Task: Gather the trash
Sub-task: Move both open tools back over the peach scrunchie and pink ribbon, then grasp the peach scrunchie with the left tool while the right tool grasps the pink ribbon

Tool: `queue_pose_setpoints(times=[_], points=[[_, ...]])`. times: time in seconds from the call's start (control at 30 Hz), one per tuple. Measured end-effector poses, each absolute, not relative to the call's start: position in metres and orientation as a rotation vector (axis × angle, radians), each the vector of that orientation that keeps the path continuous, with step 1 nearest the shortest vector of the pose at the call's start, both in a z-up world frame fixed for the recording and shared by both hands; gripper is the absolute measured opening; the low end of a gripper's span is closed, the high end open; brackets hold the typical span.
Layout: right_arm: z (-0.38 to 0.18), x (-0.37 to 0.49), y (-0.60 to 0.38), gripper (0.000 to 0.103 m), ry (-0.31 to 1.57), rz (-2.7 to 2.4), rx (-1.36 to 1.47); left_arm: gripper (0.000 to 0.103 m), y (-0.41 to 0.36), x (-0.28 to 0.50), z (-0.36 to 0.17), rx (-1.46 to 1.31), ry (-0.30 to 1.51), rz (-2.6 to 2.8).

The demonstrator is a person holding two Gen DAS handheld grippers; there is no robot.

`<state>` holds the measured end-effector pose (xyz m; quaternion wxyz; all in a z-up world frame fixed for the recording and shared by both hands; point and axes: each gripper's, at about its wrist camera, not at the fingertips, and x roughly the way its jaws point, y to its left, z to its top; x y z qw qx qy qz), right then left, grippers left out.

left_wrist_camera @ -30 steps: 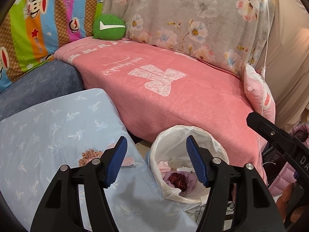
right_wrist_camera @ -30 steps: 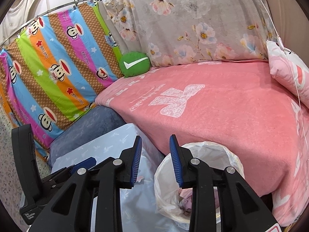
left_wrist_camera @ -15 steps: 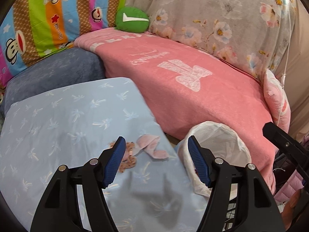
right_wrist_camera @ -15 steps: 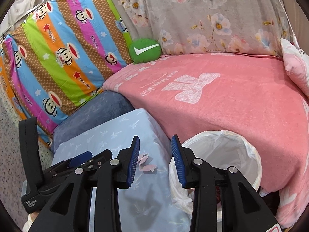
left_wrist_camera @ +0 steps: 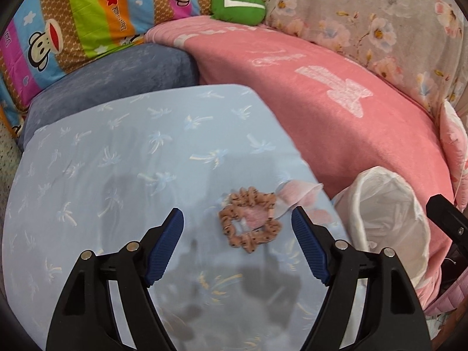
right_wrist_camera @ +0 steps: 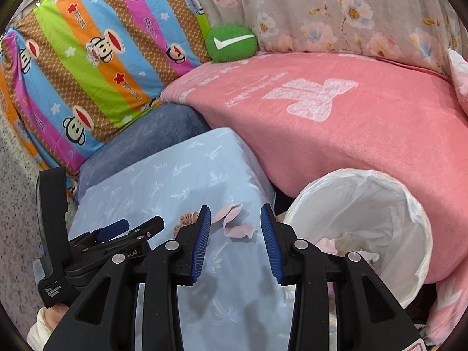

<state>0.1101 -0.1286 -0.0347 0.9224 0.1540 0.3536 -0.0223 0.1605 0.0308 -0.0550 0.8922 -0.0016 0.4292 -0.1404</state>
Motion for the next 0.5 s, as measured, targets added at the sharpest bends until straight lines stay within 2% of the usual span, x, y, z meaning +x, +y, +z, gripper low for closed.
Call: queue_pose_setpoints(times=[0.5], points=[[-0.101,0.184,-0.109,0.036,0.867,-0.044,0.317,0.072,0.032,0.198,-0.107,0.046,0.997,-0.282]])
